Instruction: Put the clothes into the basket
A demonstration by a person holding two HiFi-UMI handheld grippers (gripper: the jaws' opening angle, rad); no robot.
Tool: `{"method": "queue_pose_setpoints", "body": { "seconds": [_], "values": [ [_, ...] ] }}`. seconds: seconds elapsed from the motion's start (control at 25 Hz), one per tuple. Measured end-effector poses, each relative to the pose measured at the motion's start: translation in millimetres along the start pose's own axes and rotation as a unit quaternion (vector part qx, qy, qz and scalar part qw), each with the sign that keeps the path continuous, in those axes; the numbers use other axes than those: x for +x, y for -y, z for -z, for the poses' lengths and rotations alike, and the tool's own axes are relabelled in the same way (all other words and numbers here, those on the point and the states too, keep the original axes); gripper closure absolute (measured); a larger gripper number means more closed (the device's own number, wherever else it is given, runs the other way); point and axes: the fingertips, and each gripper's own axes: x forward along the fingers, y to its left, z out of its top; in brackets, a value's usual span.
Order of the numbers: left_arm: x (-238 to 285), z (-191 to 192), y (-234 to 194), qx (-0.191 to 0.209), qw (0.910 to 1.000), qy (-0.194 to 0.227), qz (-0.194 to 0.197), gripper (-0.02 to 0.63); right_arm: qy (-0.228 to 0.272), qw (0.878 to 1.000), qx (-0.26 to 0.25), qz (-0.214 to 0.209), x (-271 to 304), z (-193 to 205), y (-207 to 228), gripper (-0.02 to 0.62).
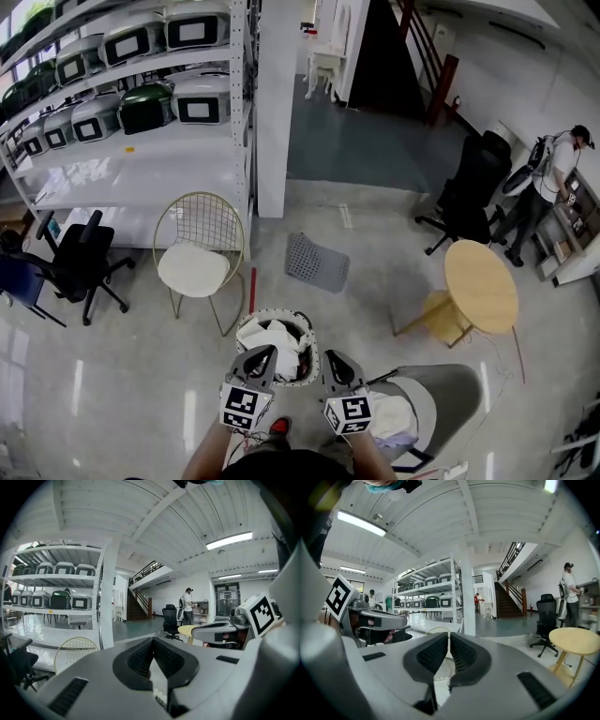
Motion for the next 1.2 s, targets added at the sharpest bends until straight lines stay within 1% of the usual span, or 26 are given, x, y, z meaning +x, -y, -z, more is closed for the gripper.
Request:
{"method": "queue_pose_setpoints", "body": {
  "seconds": [0.16, 0.28, 0.44, 0.56, 0.8, 0.96, 1.08, 1.2],
  "values": [
    [9.7, 1.1, 6.4, 0.003, 0.9998, -0.004, 0.019, 0.6, 0.0, 1.0, 0.0, 0.02, -5.3, 1.5, 7.8, 0.557],
    [20.9, 1.2, 15.4, 0.008, 0.999, -0.009, 0.043, 0.6, -0.001, 0.999, -0.003, 0.044, -14.8, 1.7, 17.4, 0.557],
    [40.1, -8.3, 39.2, 0.019, 0.9959, -0.001, 0.088, 0.6, 0.0, 0.996, 0.002, 0.089, -36.6, 4.1, 39.9, 0.557],
    [56.0, -11.0, 60.9, 0.033, 0.992, 0.002, 0.122, 0.6, 0.004, 0.991, 0.011, 0.13, -56.3, 7.1, 60.1, 0.557],
    [77.8, -12.5, 129.7, 0.051, 0.9765, -0.003, 0.209, 0.6, 0.004, 0.976, 0.03, 0.218, -112.6, 15.6, 100.4, 0.557],
    [82.4, -6.4, 186.9, 0.051, 0.962, -0.013, 0.268, 0.599, -0.005, 0.961, 0.042, 0.272, -164.6, 28.4, 123.7, 0.557],
    [88.0, 1.8, 228.0, 0.054, 0.9525, -0.019, 0.299, 0.599, -0.014, 0.949, 0.051, 0.312, -208.2, 41.5, 143.7, 0.557],
    [89.4, 9.7, 271.0, 0.054, 0.944, -0.026, 0.325, 0.599, -0.025, 0.938, 0.062, 0.34, -252.1, 56.9, 162.7, 0.557]
  ]
}}
